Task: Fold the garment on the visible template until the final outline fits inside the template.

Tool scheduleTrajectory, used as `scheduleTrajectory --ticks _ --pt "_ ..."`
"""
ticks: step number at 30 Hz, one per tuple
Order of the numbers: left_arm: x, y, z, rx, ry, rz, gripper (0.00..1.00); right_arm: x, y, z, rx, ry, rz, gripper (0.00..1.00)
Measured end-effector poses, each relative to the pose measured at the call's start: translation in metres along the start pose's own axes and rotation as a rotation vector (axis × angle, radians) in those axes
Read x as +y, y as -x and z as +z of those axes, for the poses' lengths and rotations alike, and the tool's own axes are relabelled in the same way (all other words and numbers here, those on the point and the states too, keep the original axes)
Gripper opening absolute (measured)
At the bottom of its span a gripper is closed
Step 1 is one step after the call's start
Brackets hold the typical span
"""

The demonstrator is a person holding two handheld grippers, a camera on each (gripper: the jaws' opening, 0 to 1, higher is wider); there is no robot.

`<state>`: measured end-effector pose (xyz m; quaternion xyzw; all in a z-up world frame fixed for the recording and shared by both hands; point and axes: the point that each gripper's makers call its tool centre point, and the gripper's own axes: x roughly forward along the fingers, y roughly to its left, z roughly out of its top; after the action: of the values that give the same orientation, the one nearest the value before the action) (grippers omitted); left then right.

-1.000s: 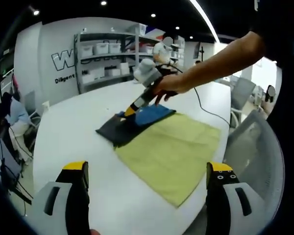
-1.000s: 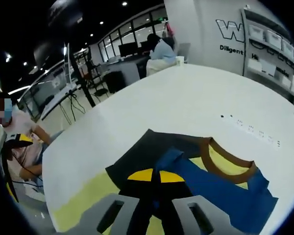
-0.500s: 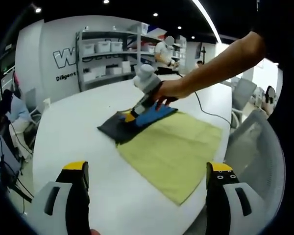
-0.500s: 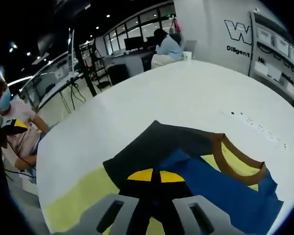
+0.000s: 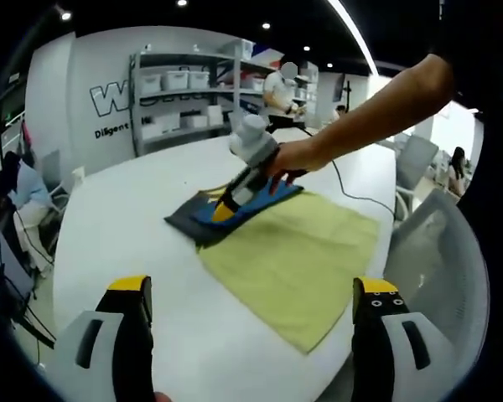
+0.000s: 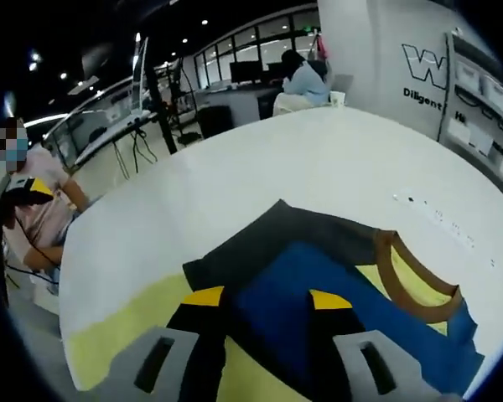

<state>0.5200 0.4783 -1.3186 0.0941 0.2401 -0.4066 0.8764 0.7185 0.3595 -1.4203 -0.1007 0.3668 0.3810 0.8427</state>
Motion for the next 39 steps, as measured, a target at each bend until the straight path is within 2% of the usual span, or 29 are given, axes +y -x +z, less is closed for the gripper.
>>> scheduleTrajectory --ticks 3,6,13,17,24,31,34,39 --pt "0.000 0.001 0.000 0.000 -0.005 0.000 0.95 0.004 -0.003 -0.005 0.014 0.004 0.004 0.28" --pt "0.000 0.002 0.001 -0.001 -0.006 0.000 0.95 0.008 -0.009 -0.007 0.037 0.046 -0.006 0.26" --pt "0.004 0.006 -0.001 0.002 -0.004 0.005 0.95 0.008 -0.020 -0.012 0.074 0.123 -0.037 0.00" --pt "0.006 0.008 -0.001 0.000 -0.005 0.008 0.95 0.008 -0.019 -0.006 0.061 0.108 -0.046 0.00" --pt "0.009 0.007 -0.002 -0.002 0.001 0.011 0.95 0.018 -0.016 0.012 0.000 0.145 -0.033 0.00" --pt "0.006 0.003 0.002 -0.006 -0.005 0.001 0.95 0.022 -0.012 0.023 -0.047 0.173 -0.048 0.00" --pt "0.005 0.002 0.002 -0.005 -0.006 -0.002 0.95 0.030 -0.012 0.030 -0.082 0.187 -0.023 0.00" --pt "0.006 0.002 0.001 -0.002 -0.001 0.001 0.95 0.037 -0.019 0.023 -0.039 0.241 -0.005 0.00"
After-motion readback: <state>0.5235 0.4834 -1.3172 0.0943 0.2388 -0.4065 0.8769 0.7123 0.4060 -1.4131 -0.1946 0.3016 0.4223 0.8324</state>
